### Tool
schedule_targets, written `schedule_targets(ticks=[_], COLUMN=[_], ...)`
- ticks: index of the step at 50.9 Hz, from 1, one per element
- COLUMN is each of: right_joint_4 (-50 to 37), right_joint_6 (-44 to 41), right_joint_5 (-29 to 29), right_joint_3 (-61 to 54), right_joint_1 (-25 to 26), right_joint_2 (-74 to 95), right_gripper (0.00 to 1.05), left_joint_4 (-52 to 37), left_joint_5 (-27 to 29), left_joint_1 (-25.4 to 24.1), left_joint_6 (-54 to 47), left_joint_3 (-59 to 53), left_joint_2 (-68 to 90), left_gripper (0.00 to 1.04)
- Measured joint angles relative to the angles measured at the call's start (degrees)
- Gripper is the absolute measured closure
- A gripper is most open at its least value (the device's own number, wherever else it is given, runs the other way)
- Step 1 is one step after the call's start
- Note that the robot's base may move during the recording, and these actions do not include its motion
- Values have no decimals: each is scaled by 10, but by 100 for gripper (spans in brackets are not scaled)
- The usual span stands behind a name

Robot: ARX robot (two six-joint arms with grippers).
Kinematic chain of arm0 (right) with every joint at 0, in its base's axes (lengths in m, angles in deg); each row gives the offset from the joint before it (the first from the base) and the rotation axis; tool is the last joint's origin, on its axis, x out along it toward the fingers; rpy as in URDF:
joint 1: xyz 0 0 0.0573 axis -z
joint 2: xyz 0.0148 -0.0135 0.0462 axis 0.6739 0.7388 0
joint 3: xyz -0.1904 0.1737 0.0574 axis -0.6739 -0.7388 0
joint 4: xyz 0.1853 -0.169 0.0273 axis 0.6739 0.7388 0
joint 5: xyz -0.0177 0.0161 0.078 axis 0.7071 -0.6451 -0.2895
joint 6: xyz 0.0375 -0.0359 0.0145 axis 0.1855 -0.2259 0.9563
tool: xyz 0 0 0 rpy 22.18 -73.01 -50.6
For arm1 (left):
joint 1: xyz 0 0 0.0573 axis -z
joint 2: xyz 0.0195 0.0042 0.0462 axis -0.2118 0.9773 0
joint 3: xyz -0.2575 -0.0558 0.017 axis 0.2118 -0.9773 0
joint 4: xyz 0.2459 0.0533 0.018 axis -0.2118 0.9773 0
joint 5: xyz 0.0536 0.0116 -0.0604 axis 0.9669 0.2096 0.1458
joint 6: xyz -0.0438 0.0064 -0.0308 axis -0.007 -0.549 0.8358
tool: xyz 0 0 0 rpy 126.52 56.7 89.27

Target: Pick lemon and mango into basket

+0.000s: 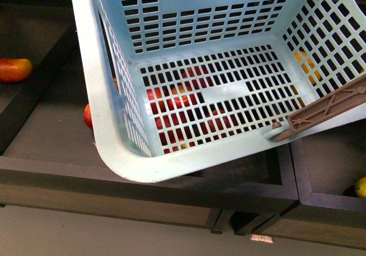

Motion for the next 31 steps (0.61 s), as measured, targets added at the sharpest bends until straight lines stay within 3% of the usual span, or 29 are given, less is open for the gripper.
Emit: schedule_targets(ticks=[15,31], right_joint_4=[37,47], right_joint_6=[32,72], right_joint_5=[5,13], right_joint_3=[31,32], right_joint_1=[-15,-17], right_joint_2=[29,36], right_gripper=[10,49], left_joint_4=[0,0], left_joint_5=[0,0], left_joint_1=[0,0], left_joint_6=[0,0], left_joint_3=[0,0], left_joint_2=[0,0], left_gripper=[99,99])
